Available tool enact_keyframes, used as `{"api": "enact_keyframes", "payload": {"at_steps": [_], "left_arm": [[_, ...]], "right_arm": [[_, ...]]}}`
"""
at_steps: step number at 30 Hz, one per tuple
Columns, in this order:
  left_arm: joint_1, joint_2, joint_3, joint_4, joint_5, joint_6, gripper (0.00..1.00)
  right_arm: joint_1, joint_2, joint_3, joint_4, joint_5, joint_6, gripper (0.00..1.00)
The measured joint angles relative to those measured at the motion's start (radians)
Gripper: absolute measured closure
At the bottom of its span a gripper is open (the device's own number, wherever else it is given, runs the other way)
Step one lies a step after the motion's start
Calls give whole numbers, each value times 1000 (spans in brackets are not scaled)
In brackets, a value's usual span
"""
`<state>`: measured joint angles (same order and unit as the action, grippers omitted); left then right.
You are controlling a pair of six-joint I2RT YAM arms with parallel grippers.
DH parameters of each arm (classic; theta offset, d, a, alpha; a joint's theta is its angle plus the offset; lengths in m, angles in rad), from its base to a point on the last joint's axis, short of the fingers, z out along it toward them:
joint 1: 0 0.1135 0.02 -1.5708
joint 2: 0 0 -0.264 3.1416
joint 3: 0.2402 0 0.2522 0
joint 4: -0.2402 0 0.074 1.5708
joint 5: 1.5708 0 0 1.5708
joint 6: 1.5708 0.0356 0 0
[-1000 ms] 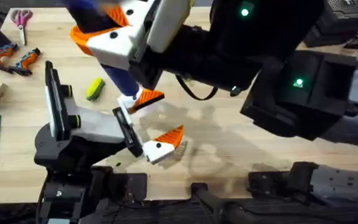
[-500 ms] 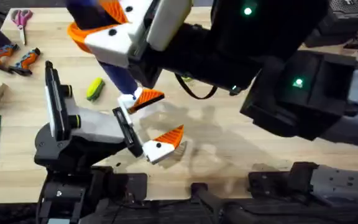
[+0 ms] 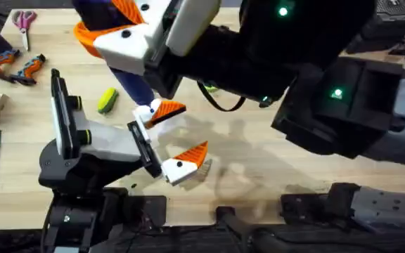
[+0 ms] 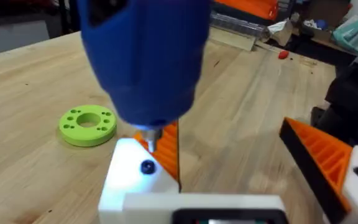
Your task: Pick up the gripper from the table and insert it into the empty holder that is missing its gripper. Then pick up a screw, insert it into the mounting hole, and use the screwdriver to tighten it. Finally, clean up the table by picking up the vegetable and placing it into the bucket.
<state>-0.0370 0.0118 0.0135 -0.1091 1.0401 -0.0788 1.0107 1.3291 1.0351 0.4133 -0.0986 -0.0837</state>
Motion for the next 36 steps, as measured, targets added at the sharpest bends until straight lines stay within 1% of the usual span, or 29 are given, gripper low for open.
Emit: {"api": "enact_keyframes", "payload": {"at_steps": [36], "left_arm": [[0, 0, 0, 0, 0, 0, 15]], "right_arm": [[0, 30, 0, -9, 0, -3, 976]]}}
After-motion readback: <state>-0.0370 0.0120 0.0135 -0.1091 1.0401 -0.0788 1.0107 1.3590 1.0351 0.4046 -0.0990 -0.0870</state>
